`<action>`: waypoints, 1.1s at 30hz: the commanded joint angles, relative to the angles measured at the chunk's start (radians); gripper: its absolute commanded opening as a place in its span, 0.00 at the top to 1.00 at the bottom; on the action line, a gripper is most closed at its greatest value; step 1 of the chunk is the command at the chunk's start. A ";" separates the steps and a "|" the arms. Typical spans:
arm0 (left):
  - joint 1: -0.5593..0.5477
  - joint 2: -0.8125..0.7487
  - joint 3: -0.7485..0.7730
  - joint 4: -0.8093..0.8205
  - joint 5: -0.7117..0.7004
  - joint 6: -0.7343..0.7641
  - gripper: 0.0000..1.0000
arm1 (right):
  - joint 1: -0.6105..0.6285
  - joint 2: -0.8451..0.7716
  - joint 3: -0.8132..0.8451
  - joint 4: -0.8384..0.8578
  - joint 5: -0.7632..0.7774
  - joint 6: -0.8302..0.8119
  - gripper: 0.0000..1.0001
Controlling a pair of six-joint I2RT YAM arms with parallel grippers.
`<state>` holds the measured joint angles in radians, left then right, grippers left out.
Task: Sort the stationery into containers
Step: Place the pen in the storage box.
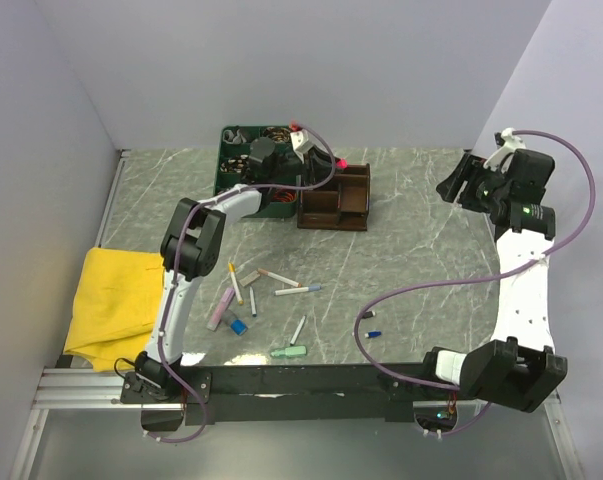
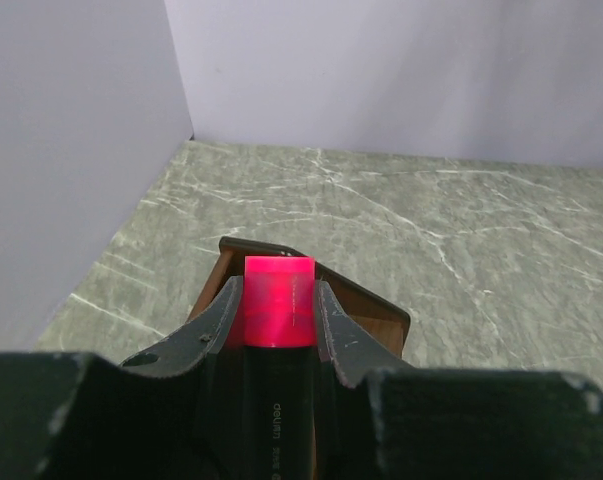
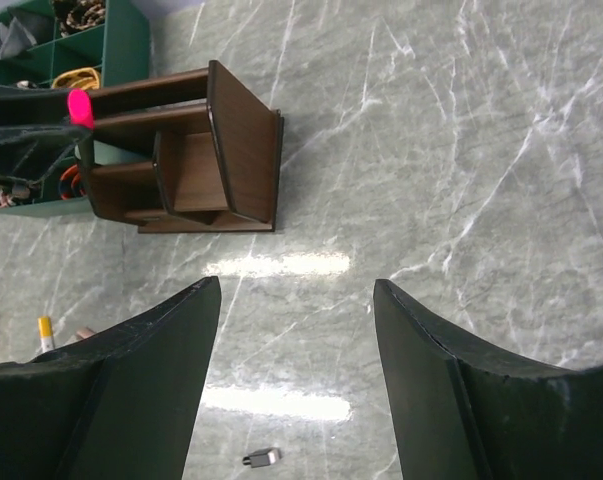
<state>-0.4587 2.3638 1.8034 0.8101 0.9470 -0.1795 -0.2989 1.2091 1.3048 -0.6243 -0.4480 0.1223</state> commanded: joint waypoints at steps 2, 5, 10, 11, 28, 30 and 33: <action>0.003 0.018 0.027 0.109 0.030 -0.032 0.99 | 0.023 0.017 0.083 -0.028 0.054 -0.047 0.29; 0.011 0.034 0.030 0.127 0.030 -0.037 0.99 | 0.036 0.029 0.097 -0.038 0.068 -0.062 0.29; 0.025 0.064 0.042 0.153 0.036 -0.035 0.99 | 0.061 0.055 0.122 -0.055 0.088 -0.082 0.29; 0.031 0.066 0.043 0.156 0.039 -0.038 0.99 | 0.063 0.059 0.128 -0.057 0.095 -0.090 0.29; 0.075 0.029 -0.102 0.244 0.050 -0.025 0.94 | 0.133 0.110 0.152 -0.066 0.147 -0.113 0.28; 0.083 0.017 -0.111 0.247 0.050 -0.021 0.93 | 0.138 0.112 0.151 -0.063 0.147 -0.113 0.28; 0.092 0.003 -0.134 0.253 0.058 -0.023 0.85 | 0.144 0.115 0.149 -0.061 0.147 -0.113 0.28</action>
<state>-0.3916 2.4264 1.6917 1.0168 0.9844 -0.2043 -0.1677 1.3197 1.4082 -0.6983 -0.3134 0.0238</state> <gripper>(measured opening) 0.284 0.716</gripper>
